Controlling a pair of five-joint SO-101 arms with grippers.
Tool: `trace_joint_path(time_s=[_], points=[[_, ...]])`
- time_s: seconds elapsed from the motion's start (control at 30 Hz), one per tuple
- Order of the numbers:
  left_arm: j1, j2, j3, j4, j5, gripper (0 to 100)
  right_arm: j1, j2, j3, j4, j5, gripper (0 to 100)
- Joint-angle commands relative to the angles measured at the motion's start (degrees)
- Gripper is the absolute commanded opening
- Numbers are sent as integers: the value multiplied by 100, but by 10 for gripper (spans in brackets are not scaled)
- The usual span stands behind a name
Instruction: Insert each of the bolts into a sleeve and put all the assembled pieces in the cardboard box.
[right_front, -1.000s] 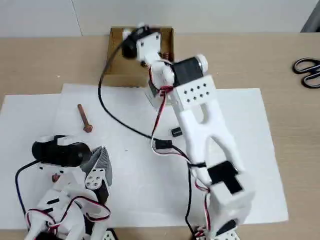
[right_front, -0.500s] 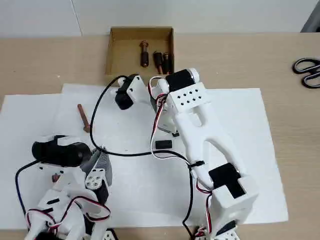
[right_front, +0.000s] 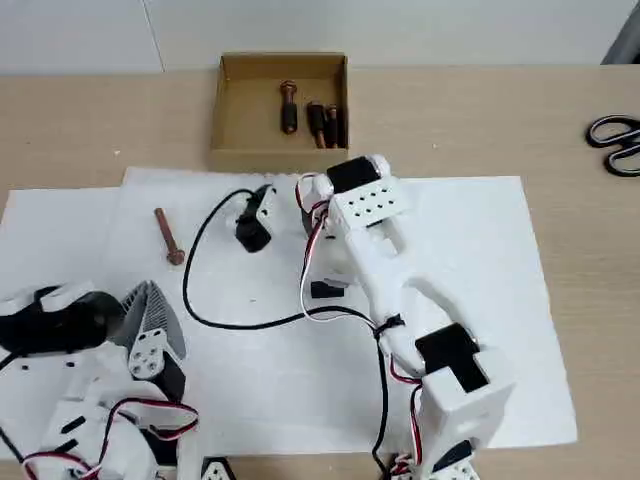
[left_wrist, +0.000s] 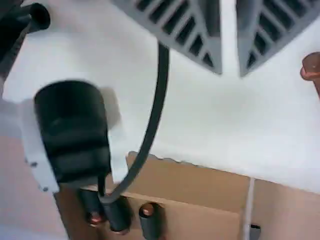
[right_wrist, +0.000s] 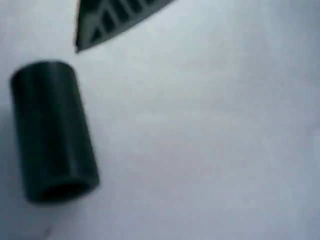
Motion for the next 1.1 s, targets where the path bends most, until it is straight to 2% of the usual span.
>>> trace_joint_path(time_s=[0.0, 0.3, 0.77, 1.07], points=[[-44, -53, -198, -149, 9, 6, -198, -31, 141, -224, 70, 112], [-70, -53, -207, -123, 9, 6, -426, 163, 176, -497, 79, 112], [-70, -53, -207, -158, 9, 6, -409, 611, 185, -391, 79, 110], [-70, -53, -207, -149, 9, 6, -330, 1270, 176, -716, 79, 109]])
